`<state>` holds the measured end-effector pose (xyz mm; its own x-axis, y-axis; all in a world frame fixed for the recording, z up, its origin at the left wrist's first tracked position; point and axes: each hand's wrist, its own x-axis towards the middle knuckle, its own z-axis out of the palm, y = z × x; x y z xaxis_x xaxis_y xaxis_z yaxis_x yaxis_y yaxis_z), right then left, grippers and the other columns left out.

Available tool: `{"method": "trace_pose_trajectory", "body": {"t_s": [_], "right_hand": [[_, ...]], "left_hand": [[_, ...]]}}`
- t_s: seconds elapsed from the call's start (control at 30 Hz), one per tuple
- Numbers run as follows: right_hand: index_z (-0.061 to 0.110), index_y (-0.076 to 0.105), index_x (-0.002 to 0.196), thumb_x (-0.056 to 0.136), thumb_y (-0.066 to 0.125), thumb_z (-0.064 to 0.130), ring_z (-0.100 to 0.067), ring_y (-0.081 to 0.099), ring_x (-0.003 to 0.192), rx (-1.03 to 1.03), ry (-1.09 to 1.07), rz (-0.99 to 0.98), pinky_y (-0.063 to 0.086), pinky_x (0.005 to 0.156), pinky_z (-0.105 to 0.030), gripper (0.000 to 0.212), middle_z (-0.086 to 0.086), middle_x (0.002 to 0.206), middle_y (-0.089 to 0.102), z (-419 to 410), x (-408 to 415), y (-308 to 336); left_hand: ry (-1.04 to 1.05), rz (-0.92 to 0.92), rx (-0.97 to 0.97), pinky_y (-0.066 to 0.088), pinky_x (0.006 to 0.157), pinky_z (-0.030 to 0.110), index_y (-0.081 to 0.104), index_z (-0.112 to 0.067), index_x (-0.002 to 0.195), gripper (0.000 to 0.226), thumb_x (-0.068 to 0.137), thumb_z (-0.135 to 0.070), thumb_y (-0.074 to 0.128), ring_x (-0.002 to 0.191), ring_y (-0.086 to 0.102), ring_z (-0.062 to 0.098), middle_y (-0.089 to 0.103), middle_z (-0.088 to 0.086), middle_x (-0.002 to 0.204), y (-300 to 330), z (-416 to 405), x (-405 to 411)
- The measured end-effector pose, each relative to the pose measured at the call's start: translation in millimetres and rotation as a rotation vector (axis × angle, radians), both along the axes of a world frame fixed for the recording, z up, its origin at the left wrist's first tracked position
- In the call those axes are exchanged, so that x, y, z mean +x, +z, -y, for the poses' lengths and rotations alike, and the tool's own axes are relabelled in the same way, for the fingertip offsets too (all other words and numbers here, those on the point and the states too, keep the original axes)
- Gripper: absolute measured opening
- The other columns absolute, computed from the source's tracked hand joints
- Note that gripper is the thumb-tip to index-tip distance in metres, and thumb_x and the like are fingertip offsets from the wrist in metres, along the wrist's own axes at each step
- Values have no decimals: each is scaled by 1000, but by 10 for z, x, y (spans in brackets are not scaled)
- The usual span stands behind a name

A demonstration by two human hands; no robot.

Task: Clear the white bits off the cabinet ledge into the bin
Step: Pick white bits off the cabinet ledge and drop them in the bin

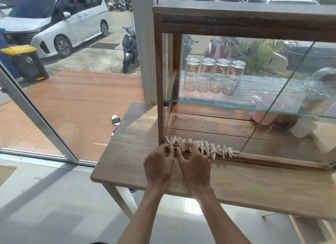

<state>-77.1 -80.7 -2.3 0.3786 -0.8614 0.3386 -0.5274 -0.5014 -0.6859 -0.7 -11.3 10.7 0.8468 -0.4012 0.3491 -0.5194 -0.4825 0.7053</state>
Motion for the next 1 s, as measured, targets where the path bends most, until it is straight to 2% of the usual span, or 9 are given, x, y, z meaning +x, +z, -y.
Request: {"method": "trace_pose_trajectory", "body": {"t_s": [0.13,0.27,0.4,0.53,0.67,0.83,1.0], "right_hand": [[28,70,113,88,68,55,-29,76,80,26,-9,-5,57,67,-37,37,-4,79,78,2,74,51],[27,69,103,90,68,50,-29,75,71,35,-11,17,59,64,-39,26,-5,71,75,18,108,27],[28,70,97,90,67,48,-28,75,70,48,-42,37,59,65,-41,22,-3,69,75,32,128,-23],[28,73,98,91,66,47,-27,75,70,55,-44,42,59,66,-41,21,-2,69,75,46,142,-38],[30,74,101,92,67,44,-26,74,69,73,-38,46,59,65,-40,18,-2,67,73,45,109,-41],[32,76,104,93,67,43,-23,73,67,86,-29,72,59,65,-41,18,-1,64,71,44,87,-33],[31,77,103,92,69,42,-19,70,61,104,-29,121,58,62,-39,17,11,53,55,32,49,-2]], "left_hand": [[-15,-20,-20,52,60,30,74,-27,90,10,88,-36,70,69,70,18,74,-4,73,-7,1,17],[-30,-15,-40,56,60,35,70,-26,95,24,86,-49,70,62,68,20,69,-1,64,-28,-13,31],[5,44,2,54,64,37,74,-25,108,39,84,-56,69,70,73,30,76,6,72,-60,18,22],[44,-15,31,53,71,37,75,-28,107,34,88,-54,65,82,73,31,79,7,84,-33,43,32],[48,-13,20,53,65,38,77,-24,100,22,91,-41,67,75,73,34,77,10,78,-20,47,18],[47,7,18,52,61,37,78,-24,95,16,91,-36,67,70,72,33,76,8,73,-52,54,36],[43,36,21,51,57,36,76,-23,93,15,92,-35,67,63,70,29,73,5,65,-75,60,40]]}}
